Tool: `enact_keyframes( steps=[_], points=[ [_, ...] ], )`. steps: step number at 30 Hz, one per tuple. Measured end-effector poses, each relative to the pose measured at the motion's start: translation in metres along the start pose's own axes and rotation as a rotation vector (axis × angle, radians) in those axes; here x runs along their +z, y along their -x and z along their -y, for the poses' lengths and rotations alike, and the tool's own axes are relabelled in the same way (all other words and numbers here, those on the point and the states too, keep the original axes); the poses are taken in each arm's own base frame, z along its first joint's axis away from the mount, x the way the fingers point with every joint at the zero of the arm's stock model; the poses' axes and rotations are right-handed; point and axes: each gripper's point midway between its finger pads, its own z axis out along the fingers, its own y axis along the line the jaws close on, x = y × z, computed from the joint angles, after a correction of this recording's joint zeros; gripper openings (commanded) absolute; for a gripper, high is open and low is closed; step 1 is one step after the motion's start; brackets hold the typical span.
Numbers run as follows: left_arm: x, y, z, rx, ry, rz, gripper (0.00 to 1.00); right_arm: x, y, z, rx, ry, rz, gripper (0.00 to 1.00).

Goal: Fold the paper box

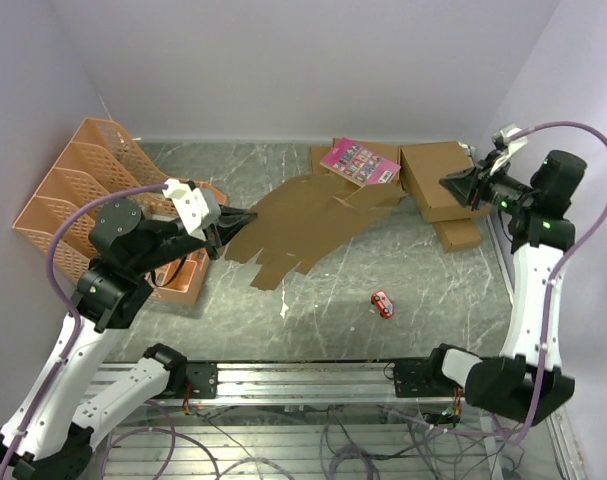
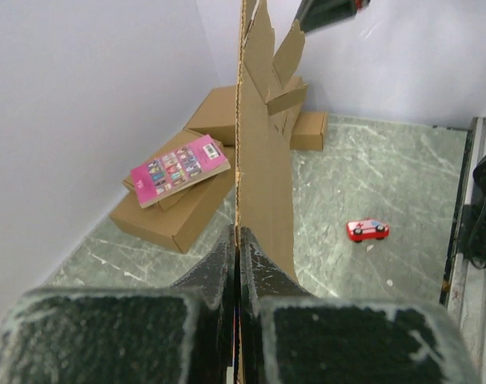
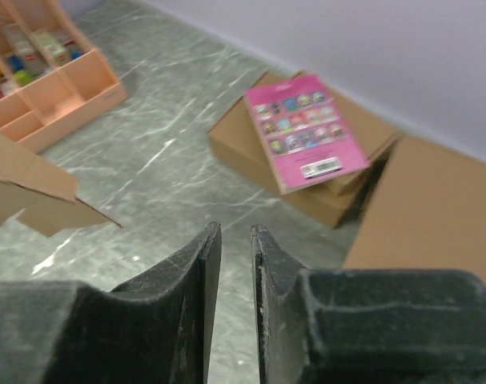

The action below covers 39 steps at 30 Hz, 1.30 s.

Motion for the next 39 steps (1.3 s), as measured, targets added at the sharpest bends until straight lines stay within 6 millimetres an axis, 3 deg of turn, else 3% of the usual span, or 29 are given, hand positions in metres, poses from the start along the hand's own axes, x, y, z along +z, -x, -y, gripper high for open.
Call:
enact_keyframes(
  steps=[3, 6, 11, 16, 22, 29, 39],
  points=[
    [0.003, 0.01, -0.001, -0.016, -0.006, 0.023, 0.07, 0.018, -0.032, -0.002, 0.124, 0.105, -0.008, 0.22],
    [0.007, 0.015, 0.0, -0.041, -0.02, 0.043, 0.07, 0.027, -0.052, -0.023, 0.204, 0.224, -0.018, 0.24],
    [0.011, 0.024, 0.002, -0.067, -0.039, 0.083, 0.07, 0.021, -0.04, -0.06, 0.16, 0.376, 0.022, 0.25],
    [0.015, 0.023, 0.004, -0.085, -0.06, 0.106, 0.07, 0.009, -0.031, -0.078, 0.107, 0.43, 0.06, 0.25],
    [0.02, 0.02, 0.004, -0.1, -0.071, 0.099, 0.07, 0.012, -0.039, -0.073, 0.112, 0.411, 0.038, 0.23],
    [0.019, 0.02, 0.005, -0.098, -0.077, 0.101, 0.07, 0.019, -0.04, -0.054, 0.095, 0.306, 0.021, 0.09],
    [0.02, 0.021, 0.01, -0.093, -0.107, 0.114, 0.07, 0.023, -0.049, -0.074, 0.073, 0.404, 0.006, 0.08]
  ],
)
